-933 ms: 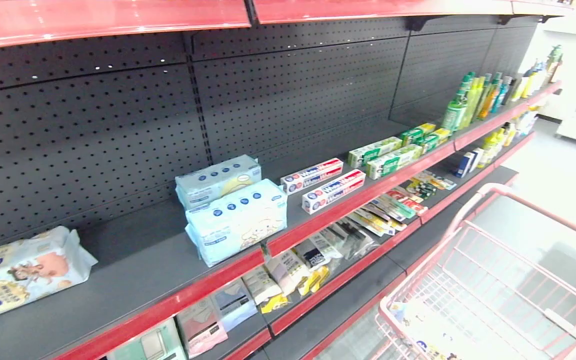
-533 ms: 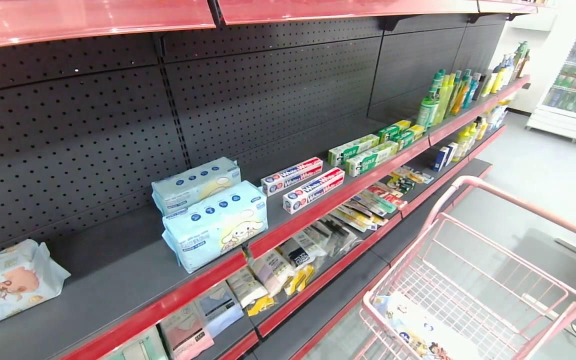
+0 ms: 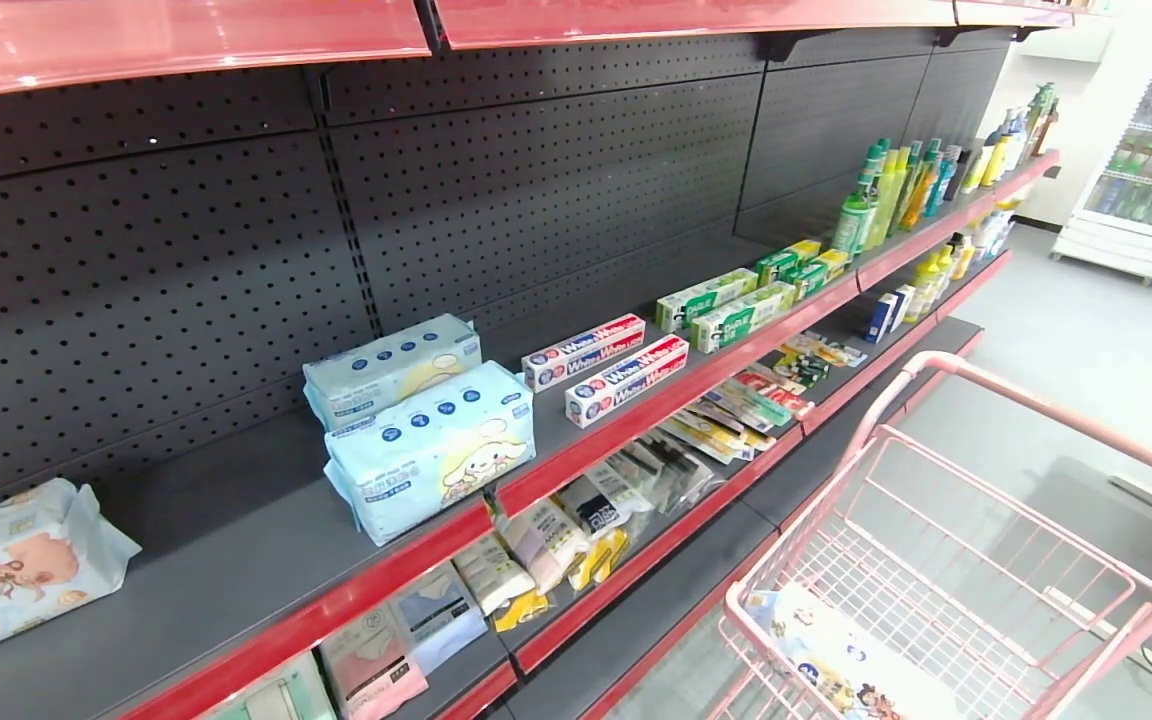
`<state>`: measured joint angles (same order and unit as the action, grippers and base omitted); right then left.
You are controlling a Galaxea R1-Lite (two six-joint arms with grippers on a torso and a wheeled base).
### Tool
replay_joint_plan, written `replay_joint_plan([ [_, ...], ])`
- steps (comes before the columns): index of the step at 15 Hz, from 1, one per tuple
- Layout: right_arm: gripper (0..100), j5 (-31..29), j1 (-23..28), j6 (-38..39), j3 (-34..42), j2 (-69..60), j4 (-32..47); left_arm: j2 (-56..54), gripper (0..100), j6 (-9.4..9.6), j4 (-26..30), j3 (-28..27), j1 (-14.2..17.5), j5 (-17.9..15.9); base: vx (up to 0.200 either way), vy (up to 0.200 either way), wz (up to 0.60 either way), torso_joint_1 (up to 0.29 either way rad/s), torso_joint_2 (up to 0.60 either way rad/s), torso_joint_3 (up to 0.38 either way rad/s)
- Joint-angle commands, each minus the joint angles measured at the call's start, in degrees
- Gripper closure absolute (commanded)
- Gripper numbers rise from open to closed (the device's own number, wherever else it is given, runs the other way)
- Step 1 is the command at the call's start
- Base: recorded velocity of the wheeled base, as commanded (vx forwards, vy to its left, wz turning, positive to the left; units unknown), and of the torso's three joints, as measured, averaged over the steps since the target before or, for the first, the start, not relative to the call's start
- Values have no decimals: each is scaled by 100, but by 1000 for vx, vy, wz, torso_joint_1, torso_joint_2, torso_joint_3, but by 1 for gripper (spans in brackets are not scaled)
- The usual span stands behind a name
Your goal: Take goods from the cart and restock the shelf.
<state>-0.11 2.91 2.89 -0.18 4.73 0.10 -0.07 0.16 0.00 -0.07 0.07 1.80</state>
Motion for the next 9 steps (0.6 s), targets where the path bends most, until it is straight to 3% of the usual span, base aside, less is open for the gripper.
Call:
replay_joint_plan([
  [1,0,204,-45,256,-1159,1926,-19,7,0,2,0,-1,1,4,0,0,0,0,0,0],
  [2,0,248,7,924,-2478,3227,-10,7,0,2,0,7,1,4,0,0,0,0,0,0],
  [3,0,292,-10,1021,-3207,3842,78,7,0,2,0,-1,1,4,0,0,0,0,0,0],
  [4,0,547,-28,537,-3708,4941,210,7,0,2,0,-1,1,4,0,0,0,0,0,0],
  [6,0,1356,43,-280,-3515,6558,-62,7,0,2,0,-1,1,4,0,0,0,0,0,0],
  [9,0,1646,148,-1352,-3374,8817,-1354,7,0,2,0,7,1,4,0,0,0,0,0,0],
])
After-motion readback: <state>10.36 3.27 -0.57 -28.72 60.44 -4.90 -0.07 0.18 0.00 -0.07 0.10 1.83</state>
